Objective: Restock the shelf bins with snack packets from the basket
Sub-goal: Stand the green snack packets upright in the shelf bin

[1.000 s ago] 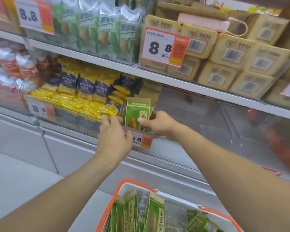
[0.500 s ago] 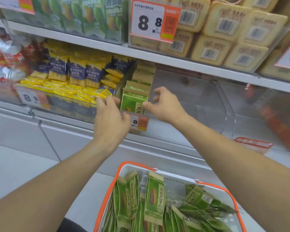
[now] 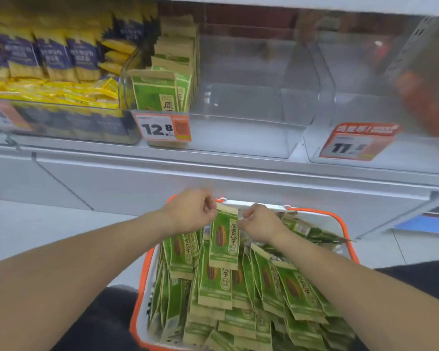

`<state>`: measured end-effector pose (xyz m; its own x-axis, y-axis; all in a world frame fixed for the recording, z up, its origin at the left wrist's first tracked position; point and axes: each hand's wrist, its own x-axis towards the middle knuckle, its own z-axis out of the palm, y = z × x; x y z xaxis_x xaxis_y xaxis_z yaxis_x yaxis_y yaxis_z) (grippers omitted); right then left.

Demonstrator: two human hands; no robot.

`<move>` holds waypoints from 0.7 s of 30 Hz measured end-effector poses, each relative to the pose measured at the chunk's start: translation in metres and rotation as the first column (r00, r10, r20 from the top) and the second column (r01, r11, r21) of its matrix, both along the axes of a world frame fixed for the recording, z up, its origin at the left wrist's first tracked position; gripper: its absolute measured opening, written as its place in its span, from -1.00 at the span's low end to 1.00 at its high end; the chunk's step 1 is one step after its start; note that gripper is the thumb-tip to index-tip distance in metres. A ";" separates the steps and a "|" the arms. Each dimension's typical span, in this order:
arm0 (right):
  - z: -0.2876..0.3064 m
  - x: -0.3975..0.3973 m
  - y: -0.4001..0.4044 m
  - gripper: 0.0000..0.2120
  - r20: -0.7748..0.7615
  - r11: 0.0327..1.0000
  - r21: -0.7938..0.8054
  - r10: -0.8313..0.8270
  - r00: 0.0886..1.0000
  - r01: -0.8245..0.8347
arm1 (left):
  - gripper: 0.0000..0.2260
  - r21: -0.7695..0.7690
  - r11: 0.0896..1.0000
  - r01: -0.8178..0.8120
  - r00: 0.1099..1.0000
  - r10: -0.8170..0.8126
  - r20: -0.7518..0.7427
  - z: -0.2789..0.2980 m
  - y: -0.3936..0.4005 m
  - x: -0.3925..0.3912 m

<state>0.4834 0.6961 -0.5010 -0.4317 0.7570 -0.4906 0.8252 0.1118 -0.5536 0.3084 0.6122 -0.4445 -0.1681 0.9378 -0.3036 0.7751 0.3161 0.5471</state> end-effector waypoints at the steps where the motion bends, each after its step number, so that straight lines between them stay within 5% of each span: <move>1: -0.009 0.000 -0.001 -0.80 0.003 1.000 -0.025 0.007 1.000 -0.007 | -0.97 -0.058 0.998 -0.008 1.000 0.008 0.004 -0.012 -0.005 0.005; 8: -0.047 -0.021 -0.010 -0.51 -0.025 0.997 -0.073 -0.035 0.999 0.033 | -0.72 -0.449 0.893 -0.030 0.997 0.057 0.047 -0.049 -0.032 0.005; 14: -0.052 -0.031 -0.014 -0.29 0.045 0.990 -0.126 -0.063 0.997 0.068 | -0.69 -0.470 0.881 -0.044 0.994 0.085 0.066 -0.058 -0.027 -0.001; 18: -0.039 -0.030 -0.010 -0.65 0.078 0.984 -0.179 0.003 0.997 0.011 | -0.77 -0.289 0.952 -0.101 0.955 0.011 -0.297 -0.054 -0.018 -0.016; 21: -0.022 -0.023 -0.004 -0.79 0.096 0.988 -0.155 0.027 0.995 -0.011 | -0.66 -0.320 0.933 -0.164 0.906 0.014 -0.423 -0.045 -0.022 -0.026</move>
<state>0.4604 0.6920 -0.5234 -0.3897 0.6613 -0.6410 0.8746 0.0477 -0.4826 0.2822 0.5902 -0.4898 -0.4249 0.7635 -0.4864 0.8637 0.5027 0.0346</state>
